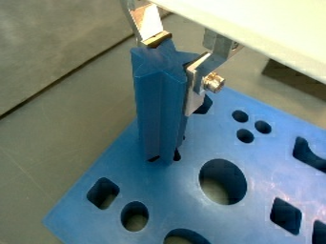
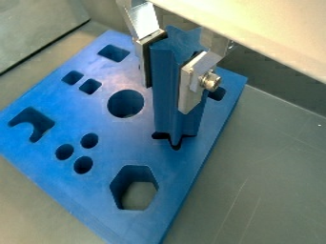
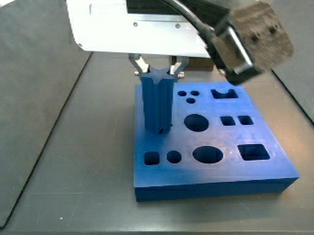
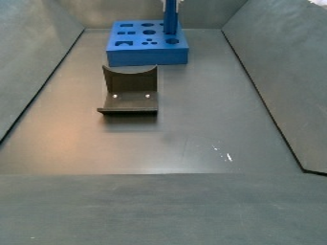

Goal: Insert the star object.

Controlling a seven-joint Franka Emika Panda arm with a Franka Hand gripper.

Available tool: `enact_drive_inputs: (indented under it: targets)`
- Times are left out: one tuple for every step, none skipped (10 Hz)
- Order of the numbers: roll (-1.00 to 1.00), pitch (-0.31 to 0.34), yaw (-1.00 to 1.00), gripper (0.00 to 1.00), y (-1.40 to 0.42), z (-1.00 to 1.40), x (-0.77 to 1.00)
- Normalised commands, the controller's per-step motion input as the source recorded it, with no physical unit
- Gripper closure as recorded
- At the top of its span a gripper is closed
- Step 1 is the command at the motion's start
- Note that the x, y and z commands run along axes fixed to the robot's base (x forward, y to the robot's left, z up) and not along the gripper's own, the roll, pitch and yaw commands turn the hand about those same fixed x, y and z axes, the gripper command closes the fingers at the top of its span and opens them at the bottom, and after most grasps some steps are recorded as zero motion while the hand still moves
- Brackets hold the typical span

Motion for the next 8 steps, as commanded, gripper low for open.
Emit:
enact_drive_inputs:
  targets:
    - [0.27,0.09,0.36,1.0,0.0,-0.42,0.27]
    - [0.14,0.021,0.37,1.0,0.02,-0.43,0.27]
    - [0.16,0.009,0.35,1.0,0.03,-0.44,0.19]
    - [0.18,0.0,0.45,1.0,0.1,-0.42,0.0]
    - [0.23,0.0,0.43,1.0,0.02,-0.39,-0.24]
    - [0.37,0.0,0.28,1.0,0.0,-0.31,-0.45]
    - [0.4,0.0,0.15,1.0,0.0,-0.3,-0.43]
    - [0.22,0.003,0.0,1.0,-0.06,-0.37,-0.14]
